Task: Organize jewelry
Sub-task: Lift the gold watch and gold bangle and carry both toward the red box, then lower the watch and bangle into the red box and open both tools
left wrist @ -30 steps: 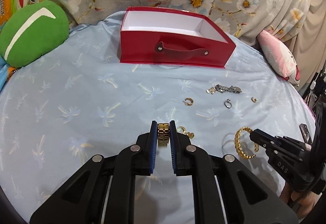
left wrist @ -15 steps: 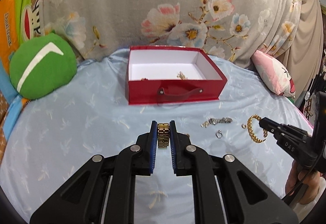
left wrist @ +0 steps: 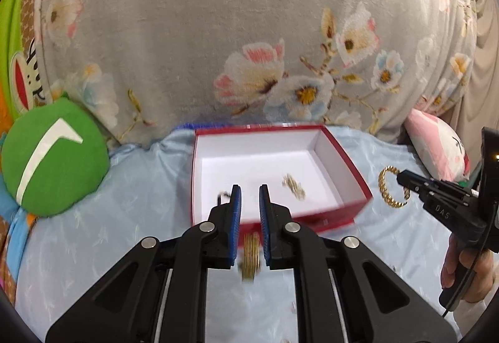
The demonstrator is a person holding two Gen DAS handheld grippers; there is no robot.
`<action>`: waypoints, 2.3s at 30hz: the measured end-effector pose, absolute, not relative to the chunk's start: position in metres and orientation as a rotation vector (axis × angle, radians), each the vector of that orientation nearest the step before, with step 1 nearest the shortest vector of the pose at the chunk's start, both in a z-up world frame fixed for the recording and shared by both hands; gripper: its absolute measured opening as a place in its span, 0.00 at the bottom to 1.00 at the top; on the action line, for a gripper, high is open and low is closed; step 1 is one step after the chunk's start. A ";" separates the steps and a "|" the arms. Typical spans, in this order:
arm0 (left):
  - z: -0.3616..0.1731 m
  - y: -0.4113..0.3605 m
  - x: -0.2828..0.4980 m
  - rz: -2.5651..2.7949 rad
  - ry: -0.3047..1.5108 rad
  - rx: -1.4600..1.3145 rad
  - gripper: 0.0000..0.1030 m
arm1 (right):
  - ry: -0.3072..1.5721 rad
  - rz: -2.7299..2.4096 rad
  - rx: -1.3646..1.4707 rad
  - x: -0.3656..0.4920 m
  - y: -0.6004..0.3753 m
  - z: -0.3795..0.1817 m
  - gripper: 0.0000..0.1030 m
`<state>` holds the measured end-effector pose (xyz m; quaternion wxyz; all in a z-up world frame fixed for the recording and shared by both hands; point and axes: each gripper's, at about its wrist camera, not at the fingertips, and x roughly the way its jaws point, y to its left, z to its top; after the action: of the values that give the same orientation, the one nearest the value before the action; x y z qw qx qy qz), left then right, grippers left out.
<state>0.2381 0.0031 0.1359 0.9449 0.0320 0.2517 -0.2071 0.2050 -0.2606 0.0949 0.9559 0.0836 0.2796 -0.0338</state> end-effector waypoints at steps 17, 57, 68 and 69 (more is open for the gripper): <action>0.067 -0.030 0.296 -0.400 0.641 0.195 0.53 | 0.645 -0.040 0.211 0.306 -0.272 0.063 0.04; 0.122 -0.063 0.343 -0.389 0.549 0.264 0.10 | 0.662 -0.087 0.086 0.359 -0.263 0.068 0.05; 0.079 -0.110 0.447 -0.309 0.681 0.266 0.10 | 0.806 -0.136 0.106 0.429 -0.276 0.031 0.05; 0.075 -0.112 0.452 -0.304 0.694 0.262 0.10 | 0.819 -0.141 0.108 0.432 -0.278 0.028 0.05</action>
<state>0.4519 -0.1116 0.0748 0.9207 0.1277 0.3377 -0.1480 0.4323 -0.2781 0.0276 0.9135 0.0524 0.3975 -0.0683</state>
